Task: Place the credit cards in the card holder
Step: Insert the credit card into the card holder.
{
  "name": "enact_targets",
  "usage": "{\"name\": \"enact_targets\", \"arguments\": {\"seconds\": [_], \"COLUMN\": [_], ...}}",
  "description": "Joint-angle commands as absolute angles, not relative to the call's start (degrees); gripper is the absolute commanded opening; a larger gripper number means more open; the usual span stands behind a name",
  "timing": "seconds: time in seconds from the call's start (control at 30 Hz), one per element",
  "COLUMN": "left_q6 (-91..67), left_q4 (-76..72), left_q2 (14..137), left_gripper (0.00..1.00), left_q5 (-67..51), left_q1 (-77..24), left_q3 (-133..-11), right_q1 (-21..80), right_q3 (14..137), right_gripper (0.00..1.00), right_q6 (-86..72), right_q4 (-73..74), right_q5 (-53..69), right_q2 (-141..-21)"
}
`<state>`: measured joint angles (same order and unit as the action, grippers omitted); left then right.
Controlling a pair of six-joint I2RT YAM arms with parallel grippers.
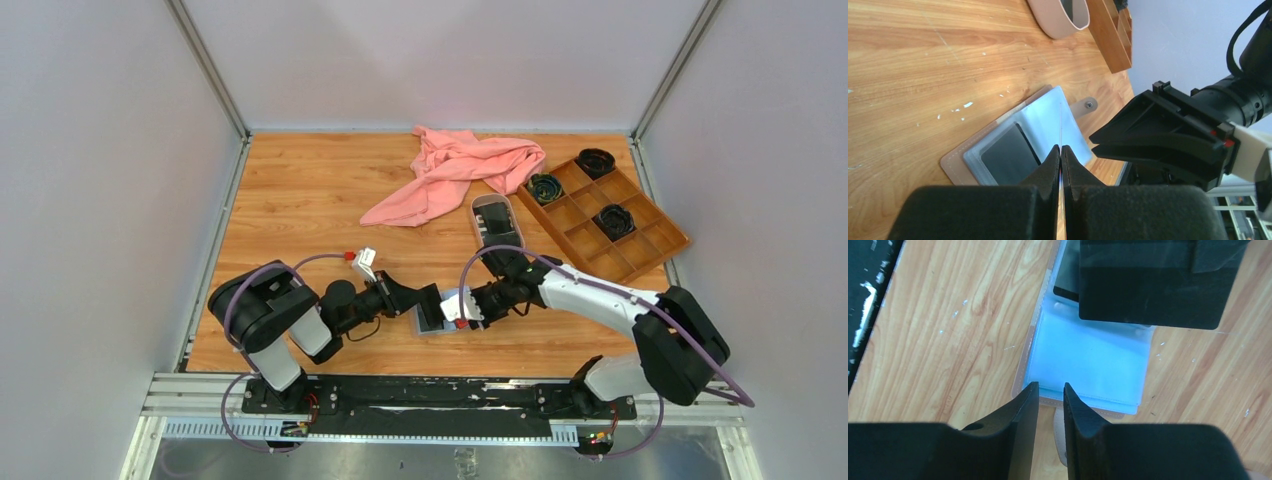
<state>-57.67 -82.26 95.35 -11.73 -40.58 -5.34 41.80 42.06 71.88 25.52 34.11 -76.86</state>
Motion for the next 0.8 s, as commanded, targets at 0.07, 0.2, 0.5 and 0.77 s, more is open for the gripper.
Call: {"name": "enact_targets", "arguments": {"seconds": [0.07, 0.2, 0.5, 0.77], "left_q6": [-58.9, -59.9, -61.7, -64.0], "left_q4": [-87.7, -87.8, -87.7, -86.4], "left_q2": [97.5, 98.3, 101.0, 102.2], "left_gripper": [0.00, 0.00, 0.00, 0.00], "left_q5": [-11.3, -11.3, -11.1, -11.0], "left_q1": [-39.8, -39.7, -39.7, -39.7], "left_q3": [-4.8, -4.5, -4.7, -5.1], "right_q1": [43.9, 44.3, 44.8, 45.3], "right_q3": [42.9, 43.1, 43.2, 43.7], "right_gripper": [0.27, 0.25, 0.23, 0.22], "right_q6": [71.4, 71.0, 70.7, 70.2], "right_q4": [24.7, 24.7, 24.8, 25.3], "right_q5": [28.2, 26.2, 24.3, 24.2], "right_q2": [-79.7, -80.9, -82.3, -83.0]}}
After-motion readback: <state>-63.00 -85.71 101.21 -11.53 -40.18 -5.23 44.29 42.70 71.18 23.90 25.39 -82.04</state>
